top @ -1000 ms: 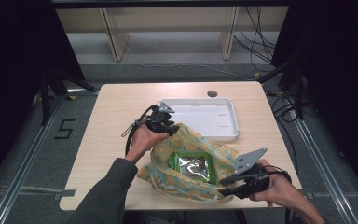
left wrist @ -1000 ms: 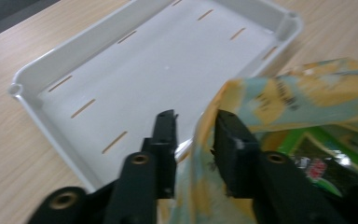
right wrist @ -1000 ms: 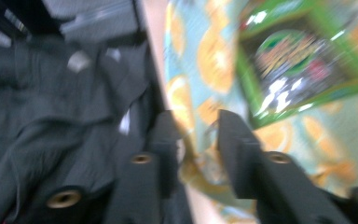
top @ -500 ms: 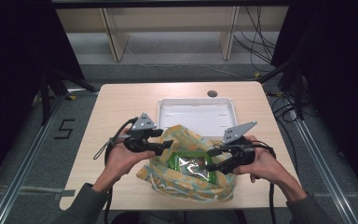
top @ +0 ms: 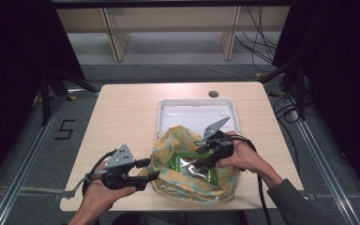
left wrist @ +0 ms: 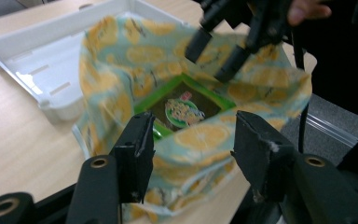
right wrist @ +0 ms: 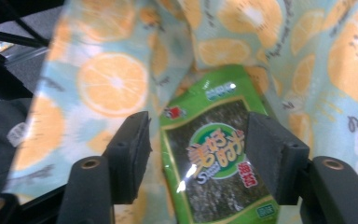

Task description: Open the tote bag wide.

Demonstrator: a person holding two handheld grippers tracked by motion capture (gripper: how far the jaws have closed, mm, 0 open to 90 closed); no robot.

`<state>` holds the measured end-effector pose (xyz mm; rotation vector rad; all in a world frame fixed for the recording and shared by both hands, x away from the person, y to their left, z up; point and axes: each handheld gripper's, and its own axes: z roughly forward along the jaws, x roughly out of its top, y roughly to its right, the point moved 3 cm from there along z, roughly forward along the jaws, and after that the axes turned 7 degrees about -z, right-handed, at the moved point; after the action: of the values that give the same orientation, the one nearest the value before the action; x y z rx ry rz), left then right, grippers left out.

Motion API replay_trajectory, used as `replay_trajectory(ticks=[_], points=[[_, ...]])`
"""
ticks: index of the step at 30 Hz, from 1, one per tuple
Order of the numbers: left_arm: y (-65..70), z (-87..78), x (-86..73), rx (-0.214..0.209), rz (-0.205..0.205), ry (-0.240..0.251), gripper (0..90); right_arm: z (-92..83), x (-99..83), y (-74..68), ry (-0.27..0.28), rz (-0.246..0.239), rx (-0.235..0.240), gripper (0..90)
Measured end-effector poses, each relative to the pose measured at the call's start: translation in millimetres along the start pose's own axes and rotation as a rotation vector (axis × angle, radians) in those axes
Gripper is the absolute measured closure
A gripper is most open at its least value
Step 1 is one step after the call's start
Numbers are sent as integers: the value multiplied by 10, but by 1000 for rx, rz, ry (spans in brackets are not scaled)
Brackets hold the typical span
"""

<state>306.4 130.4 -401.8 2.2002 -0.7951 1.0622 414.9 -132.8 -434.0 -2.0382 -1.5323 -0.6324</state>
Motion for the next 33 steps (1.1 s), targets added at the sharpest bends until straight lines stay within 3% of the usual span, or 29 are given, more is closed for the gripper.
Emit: replay_trajectory(ticks=[1, 3, 6, 8, 9, 13, 14, 15, 17, 18, 19, 20, 23, 24, 26, 29, 30, 31, 32, 33], points=[[-1, 16, -49, 8, 7, -6, 471, 28, -2, 48, -2, -22, -2, 414], [-24, 55, -145, 31, -4, 13, 469, 65, -3, 117, -16, -4, -6, 421], [-36, 123, -253, 31, -25, 8, 480, 122, -6, 200, -18, -6, -7, 427], [-37, 188, -343, 51, -13, -23, 479, 150, -11, 241, -21, 10, -15, 430], [-24, 235, -380, 42, -34, -24, 478, 160, -14, 268, -24, 6, -19, 430], [3, 355, -481, 38, -52, -32, 520, 184, -36, 307, -44, 30, -54, 427], [8, 376, -510, 30, -40, -45, 520, 191, -39, 341, -42, -5, -53, 427], [26, 417, -541, 20, -32, -50, 546, 181, -46, 332, -52, 30, -67, 428], [54, 497, -612, 6, -19, -100, 618, 190, -59, 365, -48, 32, -62, 428], [65, 536, -622, -1, -13, -97, 618, 190, -59, 365, -48, 32, -62, 428], [73, 583, -634, -4, 20, -108, 642, 199, -61, 375, -42, 25, -62, 428], [89, 609, -645, -7, 17, -113, 686, 206, -63, 365, -47, 32, -54, 435], [143, 689, -665, -31, 65, -139, 789, 242, -58, 356, -51, -17, -55, 438], [172, 731, -662, -35, 74, -123, 845, 274, -38, 323, -51, -13, -41, 431], [207, 782, -665, -47, 69, -129, 880, 312, -30, 310, -62, -8, -32, 429], [228, 901, -665, -60, 96, -161, 894, 356, -22, 310, -82, -10, -30, 425], [249, 949, -669, -63, 76, -152, 895, 391, -16, 315, -84, -20, -26, 424], [237, 972, -666, -57, 102, -174, 895, 423, -13, 325, -95, -8, -31, 421], [241, 1009, -664, -63, 99, -164, 895, 433, -14, 338, -96, -12, -26, 419], [228, 1034, -668, -60, 106, -186, 895, 433, -14, 338, -96, -12, -26, 419]])
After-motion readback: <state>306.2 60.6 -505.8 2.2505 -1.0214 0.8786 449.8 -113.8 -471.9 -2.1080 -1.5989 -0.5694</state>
